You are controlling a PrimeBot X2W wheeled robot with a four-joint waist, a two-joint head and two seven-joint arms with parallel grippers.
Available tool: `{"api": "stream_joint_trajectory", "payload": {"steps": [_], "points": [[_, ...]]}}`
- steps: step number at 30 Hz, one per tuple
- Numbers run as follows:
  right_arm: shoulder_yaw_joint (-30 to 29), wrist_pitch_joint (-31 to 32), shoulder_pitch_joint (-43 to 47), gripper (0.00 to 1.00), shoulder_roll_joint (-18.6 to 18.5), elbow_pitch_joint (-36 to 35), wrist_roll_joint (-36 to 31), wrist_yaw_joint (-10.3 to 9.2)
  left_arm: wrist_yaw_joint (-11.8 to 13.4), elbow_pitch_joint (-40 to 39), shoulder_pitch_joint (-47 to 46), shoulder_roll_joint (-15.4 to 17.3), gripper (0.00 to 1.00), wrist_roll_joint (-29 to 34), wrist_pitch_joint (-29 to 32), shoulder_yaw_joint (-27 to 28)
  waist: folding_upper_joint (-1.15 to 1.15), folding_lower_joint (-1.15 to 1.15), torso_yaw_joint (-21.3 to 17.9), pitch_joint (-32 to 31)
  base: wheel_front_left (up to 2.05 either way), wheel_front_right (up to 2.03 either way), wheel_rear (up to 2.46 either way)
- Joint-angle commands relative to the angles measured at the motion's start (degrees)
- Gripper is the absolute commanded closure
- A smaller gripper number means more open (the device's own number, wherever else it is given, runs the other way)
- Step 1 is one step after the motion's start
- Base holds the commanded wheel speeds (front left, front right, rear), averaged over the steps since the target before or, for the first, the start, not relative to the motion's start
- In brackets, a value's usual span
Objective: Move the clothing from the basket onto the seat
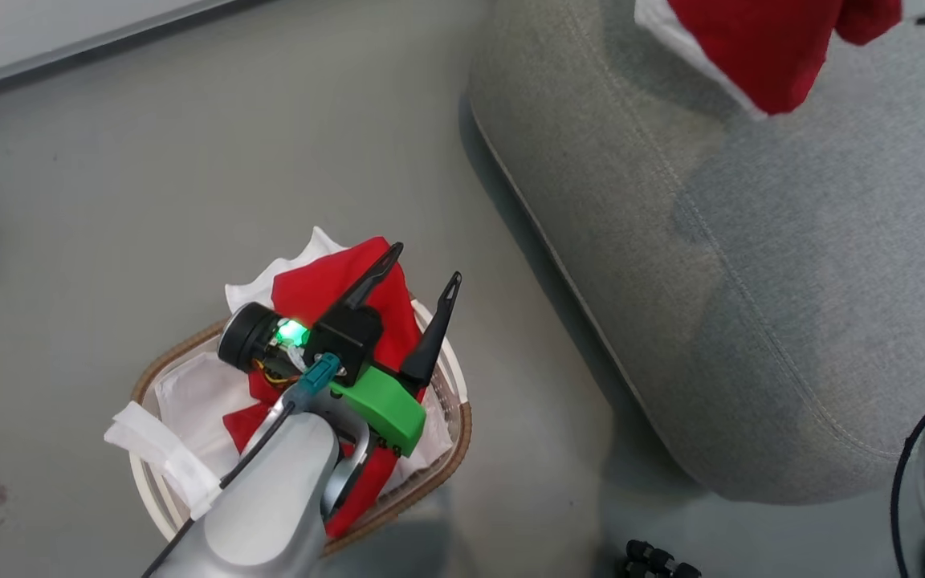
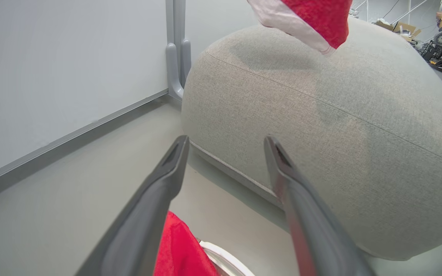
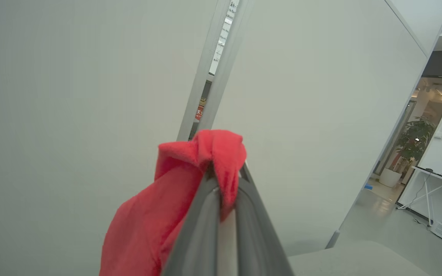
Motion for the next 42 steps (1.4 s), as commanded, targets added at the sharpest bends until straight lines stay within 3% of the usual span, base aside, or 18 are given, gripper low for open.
{"api": "stream_joint_trajectory", "payload": {"steps": [1, 11, 22, 23, 25, 26, 27, 28, 36, 42], "points": [[-1.0, -0.1, -1.5, 1.00, -1.3, 0.9, -0.5, -0.06, -0.2, -0.4, -1.5, 0.9, 0.00, 0.3, 0.0, 0.0, 0.00, 0.00, 3.5, 4.8, 0.00, 0.00, 0.00], [-8.6, -0.1, -3.6, 1.00, -6.4, 6.8, -2.3, -0.06, 0.4, -3.1, -3.9, 3.0, 0.00, 1.7, 0.7, -0.5, 0.00, 0.00, 5.8, 11.3, 0.00, 0.00, 0.00], [-13.2, -0.1, 3.6, 1.00, -3.6, 12.0, -3.1, -0.06, 1.2, -5.7, -3.9, 4.0, 0.00, 1.8, 1.9, -1.3, 0.00, 0.00, 5.9, 14.1, 0.00, 0.00, 0.00], [-13.4, -0.1, 4.3, 0.96, -3.2, 12.2, -3.2, -0.06, 1.2, -5.7, -3.8, 4.1, 0.00, 1.7, 1.9, -1.4, 0.00, 0.00, 5.9, 14.1, 0.00, 0.00, 0.00], [-13.2, -0.1, 5.6, 0.74, -2.7, 12.8, -3.6, -0.06, 1.2, -5.6, -3.6, 4.1, 0.00, 1.5, 1.9, -1.5, 0.00, 0.00, 5.9, 13.9, 0.00, 0.00, 0.00], [-13.1, -0.1, 6.1, 0.27, -2.4, 12.8, -3.8, -0.06, 1.2, -5.5, -3.5, 4.1, 0.00, 1.4, 1.9, -1.6, 0.00, 0.00, 5.9, 13.7, 0.00, 0.00, 0.00], [-12.8, -0.1, 6.7, 0.27, -2.2, 12.7, -4.1, -0.06, 1.2, -5.3, -3.4, 4.1, 0.00, 1.3, 1.9, -1.6, 0.00, 0.00, 5.9, 13.5, 0.00, 0.00, 0.00], [-12.7, -0.1, 7.2, 0.00, -1.8, 12.7, -4.1, -0.06, 1.2, -5.1, -3.3, 4.0, 0.00, 1.1, 1.8, -1.6, 0.00, 0.00, 5.9, 13.3, 0.00, 0.00, 0.00], [-11.7, -0.1, 12.3, 0.00, 0.2, 11.2, -4.2, -0.06, 1.4, -3.3, -2.9, 2.7, 0.00, -0.5, 0.9, -1.2, 0.00, 0.00, 6.2, 9.9, 0.00, 0.00, 0.00], [-10.9, -0.1, 16.6, 0.00, -0.4, 10.8, -4.1, -0.06, 1.3, -1.3, -2.3, 0.9, 0.00, -1.6, 0.1, -0.7, 0.00, 0.00, 7.3, 5.4, 0.00, 0.00, 0.00]]}}
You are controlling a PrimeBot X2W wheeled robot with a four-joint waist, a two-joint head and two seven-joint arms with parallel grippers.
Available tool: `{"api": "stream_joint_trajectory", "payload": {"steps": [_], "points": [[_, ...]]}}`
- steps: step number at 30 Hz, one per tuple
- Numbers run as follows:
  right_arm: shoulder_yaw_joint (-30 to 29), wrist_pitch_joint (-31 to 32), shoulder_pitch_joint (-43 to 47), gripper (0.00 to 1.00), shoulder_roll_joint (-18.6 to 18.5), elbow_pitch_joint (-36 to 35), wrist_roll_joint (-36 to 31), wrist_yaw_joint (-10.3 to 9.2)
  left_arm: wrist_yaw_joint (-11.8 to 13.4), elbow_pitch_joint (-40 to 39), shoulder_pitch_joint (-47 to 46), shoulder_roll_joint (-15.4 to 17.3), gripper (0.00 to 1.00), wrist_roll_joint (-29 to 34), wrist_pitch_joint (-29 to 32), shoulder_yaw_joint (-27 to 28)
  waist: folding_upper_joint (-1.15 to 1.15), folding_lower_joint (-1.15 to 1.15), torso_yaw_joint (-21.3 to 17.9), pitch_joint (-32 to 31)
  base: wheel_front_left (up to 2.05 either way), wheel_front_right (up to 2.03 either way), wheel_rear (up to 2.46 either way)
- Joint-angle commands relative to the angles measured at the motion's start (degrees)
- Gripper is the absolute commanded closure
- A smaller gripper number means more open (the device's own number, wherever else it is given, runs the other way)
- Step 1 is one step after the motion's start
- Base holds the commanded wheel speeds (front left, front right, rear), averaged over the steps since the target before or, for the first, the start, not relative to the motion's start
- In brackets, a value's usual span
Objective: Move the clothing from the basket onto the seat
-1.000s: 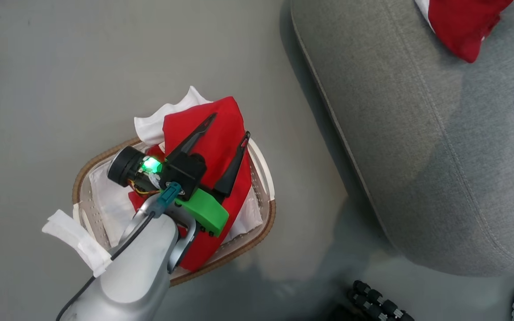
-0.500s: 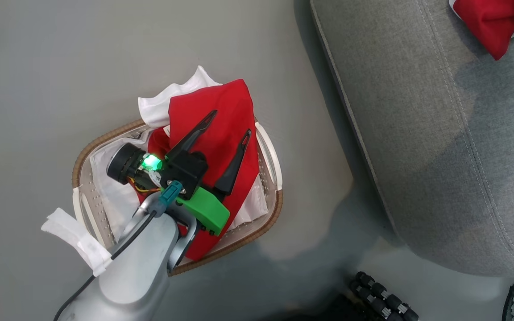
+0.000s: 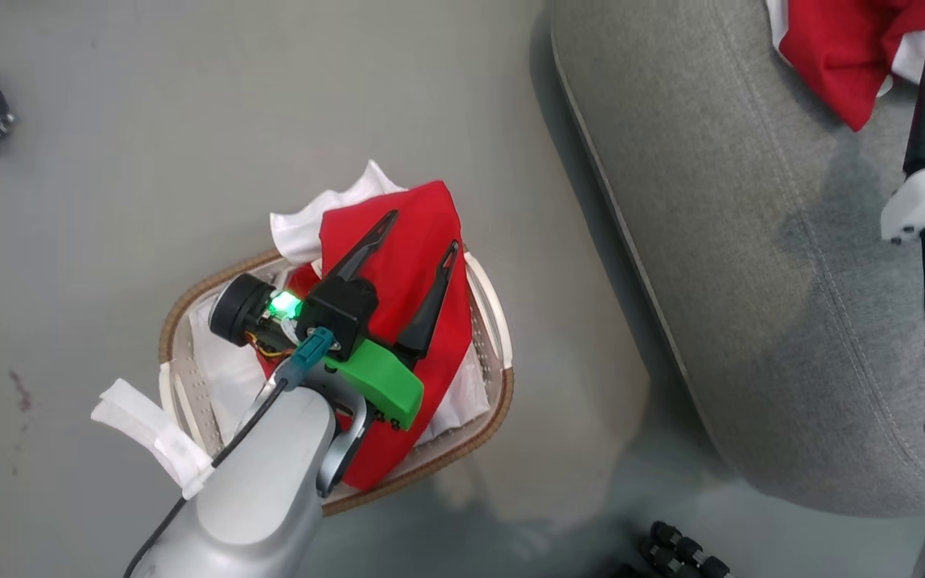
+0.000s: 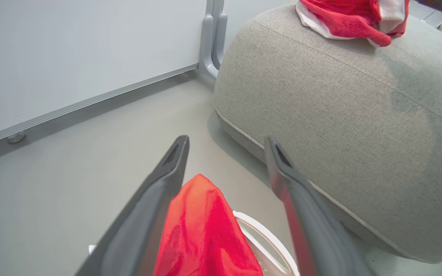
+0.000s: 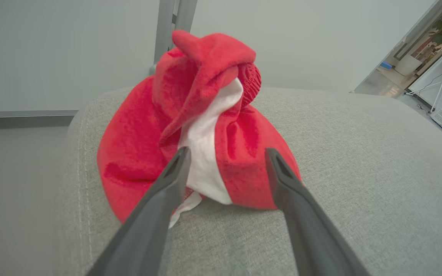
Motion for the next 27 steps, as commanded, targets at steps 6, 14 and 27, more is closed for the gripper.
{"api": "stream_joint_trajectory", "payload": {"steps": [6, 14, 27], "points": [[1.8, -0.1, 4.1, 0.00, -1.3, -0.6, 0.4, -0.06, -0.1, 0.4, 2.5, -1.7, 0.00, -1.8, -0.5, 2.5, 0.00, -0.01, 2.8, -8.9, 0.00, 0.00, 0.00], [5.8, -0.1, 4.9, 0.00, 0.7, -1.5, 0.6, -0.06, 0.7, -1.3, 7.6, -2.7, 0.00, -3.1, -0.5, 9.5, 0.00, -0.01, 5.7, -17.6, 0.00, 0.00, 0.00], [13.9, -0.1, 15.3, 0.00, 5.2, -5.7, 5.8, -0.06, 1.3, -2.3, 19.4, -4.3, 0.00, -2.2, -0.4, 21.5, 0.00, -0.01, 12.3, -29.4, 0.00, 0.00, 0.00]]}}
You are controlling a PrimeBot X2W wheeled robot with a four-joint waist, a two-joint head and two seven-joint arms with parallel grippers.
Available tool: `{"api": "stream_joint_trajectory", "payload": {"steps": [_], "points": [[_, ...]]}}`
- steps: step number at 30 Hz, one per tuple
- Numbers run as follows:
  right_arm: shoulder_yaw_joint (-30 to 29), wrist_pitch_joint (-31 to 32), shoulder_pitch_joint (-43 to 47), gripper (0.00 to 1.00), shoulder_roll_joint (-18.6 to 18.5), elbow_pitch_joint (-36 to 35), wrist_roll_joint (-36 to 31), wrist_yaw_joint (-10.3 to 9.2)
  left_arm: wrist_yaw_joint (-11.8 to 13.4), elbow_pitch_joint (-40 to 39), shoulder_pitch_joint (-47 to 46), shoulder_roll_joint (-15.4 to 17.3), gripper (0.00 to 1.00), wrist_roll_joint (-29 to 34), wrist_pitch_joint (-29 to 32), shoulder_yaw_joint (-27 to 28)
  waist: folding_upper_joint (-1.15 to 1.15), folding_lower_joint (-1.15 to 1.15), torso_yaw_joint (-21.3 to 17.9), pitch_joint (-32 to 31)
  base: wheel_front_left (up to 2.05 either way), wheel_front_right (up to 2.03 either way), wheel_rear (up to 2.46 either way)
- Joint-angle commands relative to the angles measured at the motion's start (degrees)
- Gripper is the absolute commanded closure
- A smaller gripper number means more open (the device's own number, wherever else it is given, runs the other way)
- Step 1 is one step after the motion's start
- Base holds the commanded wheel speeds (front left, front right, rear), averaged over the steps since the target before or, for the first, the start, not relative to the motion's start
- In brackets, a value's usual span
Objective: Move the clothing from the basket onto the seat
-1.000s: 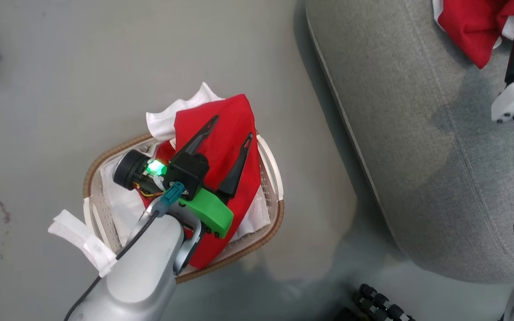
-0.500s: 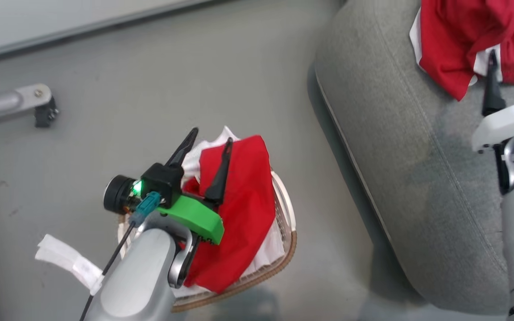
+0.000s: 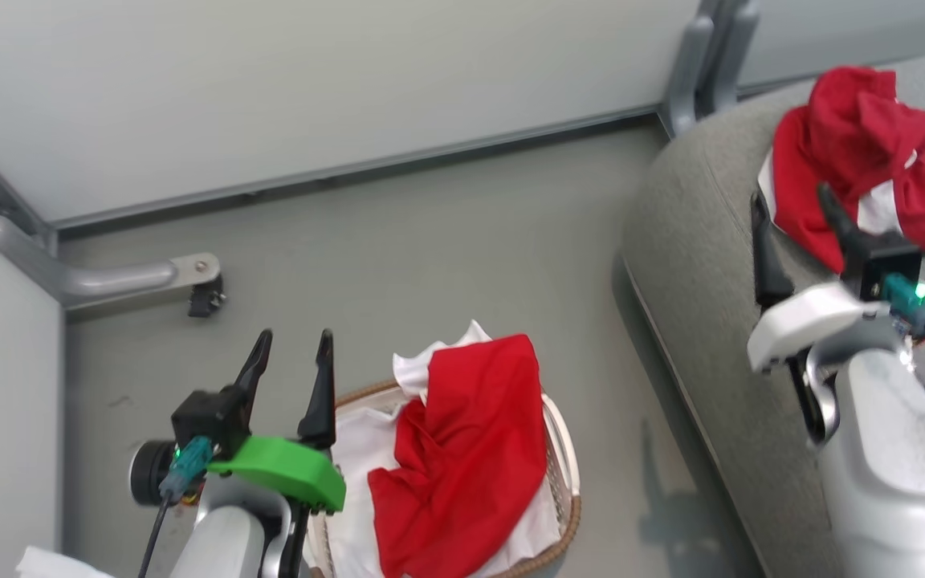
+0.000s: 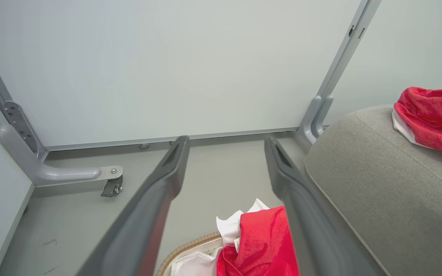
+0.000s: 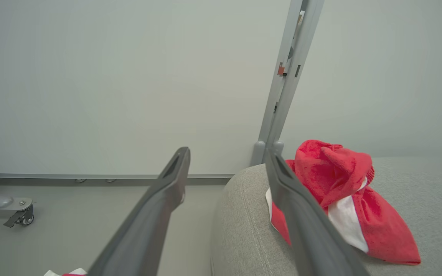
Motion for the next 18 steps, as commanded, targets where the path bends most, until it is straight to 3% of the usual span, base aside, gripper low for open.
{"api": "stream_joint_trajectory", "payload": {"steps": [1, 18], "points": [[0.5, -0.1, 2.6, 0.00, 0.1, -0.8, 0.7, -0.06, 0.1, -0.3, 2.0, 0.0, 0.00, 0.3, 0.0, 0.9, 0.00, 0.00, 4.4, -5.0, 0.00, 0.00, 0.00], [5.8, -0.1, 21.5, 0.00, 0.6, -8.3, 10.8, -0.06, -0.5, -3.4, 12.7, -0.5, 0.00, 1.4, 0.0, 8.5, 0.00, 0.00, 7.9, -9.2, 0.00, 0.00, 0.00]]}}
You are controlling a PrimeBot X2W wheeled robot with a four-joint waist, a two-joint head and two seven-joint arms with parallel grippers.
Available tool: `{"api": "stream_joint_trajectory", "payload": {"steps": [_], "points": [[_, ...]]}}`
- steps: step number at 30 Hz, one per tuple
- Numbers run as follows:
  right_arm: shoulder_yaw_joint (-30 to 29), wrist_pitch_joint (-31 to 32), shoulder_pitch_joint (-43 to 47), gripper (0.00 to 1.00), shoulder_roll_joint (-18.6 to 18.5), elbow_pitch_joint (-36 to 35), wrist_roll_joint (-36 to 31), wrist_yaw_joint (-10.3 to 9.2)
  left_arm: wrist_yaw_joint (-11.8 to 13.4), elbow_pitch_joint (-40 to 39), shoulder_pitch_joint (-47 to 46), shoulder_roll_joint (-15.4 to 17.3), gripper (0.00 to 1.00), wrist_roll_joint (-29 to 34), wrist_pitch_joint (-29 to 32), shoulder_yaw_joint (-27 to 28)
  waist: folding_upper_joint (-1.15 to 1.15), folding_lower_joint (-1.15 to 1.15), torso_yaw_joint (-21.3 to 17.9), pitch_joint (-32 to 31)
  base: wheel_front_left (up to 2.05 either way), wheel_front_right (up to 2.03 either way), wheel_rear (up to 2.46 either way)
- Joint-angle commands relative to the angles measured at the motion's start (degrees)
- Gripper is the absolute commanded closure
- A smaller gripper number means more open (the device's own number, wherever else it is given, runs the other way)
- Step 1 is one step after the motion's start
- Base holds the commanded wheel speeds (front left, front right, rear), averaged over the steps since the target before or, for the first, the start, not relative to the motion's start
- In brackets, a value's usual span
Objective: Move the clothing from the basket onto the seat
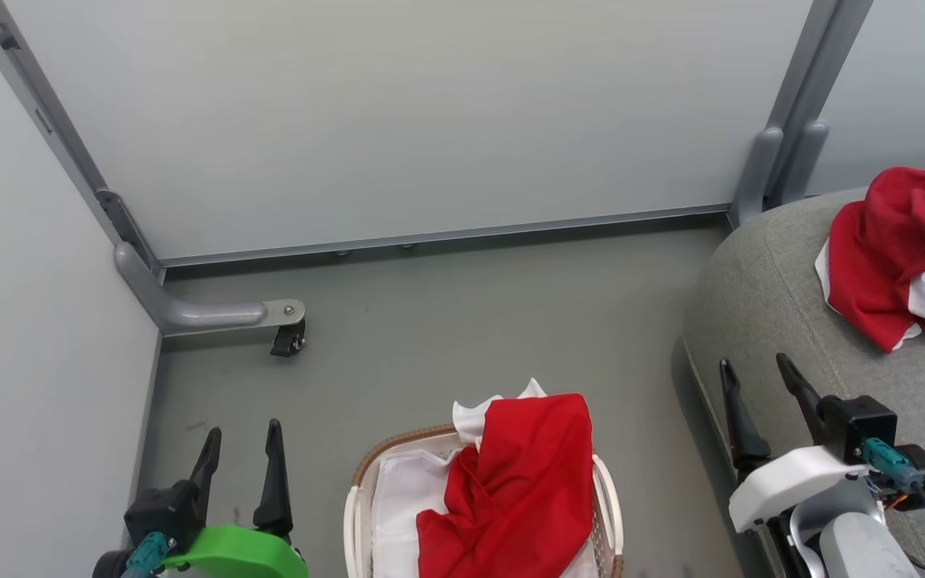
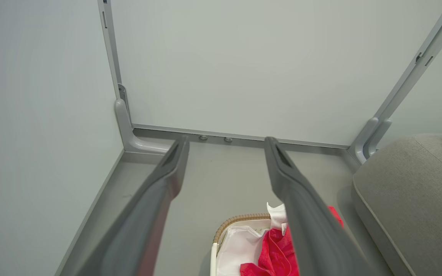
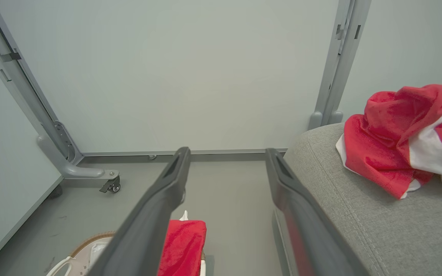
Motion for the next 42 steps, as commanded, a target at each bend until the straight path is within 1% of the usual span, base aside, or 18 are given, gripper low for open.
{"api": "stream_joint_trajectory", "payload": {"steps": [1, 6, 30, 37, 42], "points": [[0.5, -0.1, 1.1, 0.00, -0.2, -0.4, 0.8, -0.06, -0.3, -0.2, 1.2, 0.0, 0.00, -0.1, 0.0, 0.1, 0.00, 0.01, 0.4, -0.5, 0.00, 0.00, 0.00], [1.4, -0.1, 2.3, 0.00, -0.2, -0.7, 0.8, -0.06, -0.2, -0.2, 2.0, 0.0, 0.00, -0.9, 0.0, 0.1, 0.00, 0.01, 0.5, -0.6, 0.00, 0.00, 0.00], [2.3, -0.1, 0.9, 0.00, -0.2, 0.1, 0.9, -0.06, -0.2, 0.7, 0.7, 0.0, 0.00, -0.6, 0.0, -0.5, 0.00, 0.01, 0.2, -0.3, 0.00, 0.00, 0.00], [2.2, -0.1, -0.1, 0.00, -0.2, -0.2, 0.8, -0.06, -0.9, 3.0, -1.9, 0.0, 0.00, 1.6, 0.0, -2.8, 0.00, 0.01, -0.6, 0.9, 0.00, 0.00, 0.00], [2.6, -0.1, -1.8, 0.00, -0.2, -1.0, 0.8, -0.06, -1.5, 8.0, -7.2, 0.0, 0.00, 2.5, 0.0, -6.6, 0.00, 0.01, -2.4, 3.9, 0.00, 0.00, 0.00]]}}
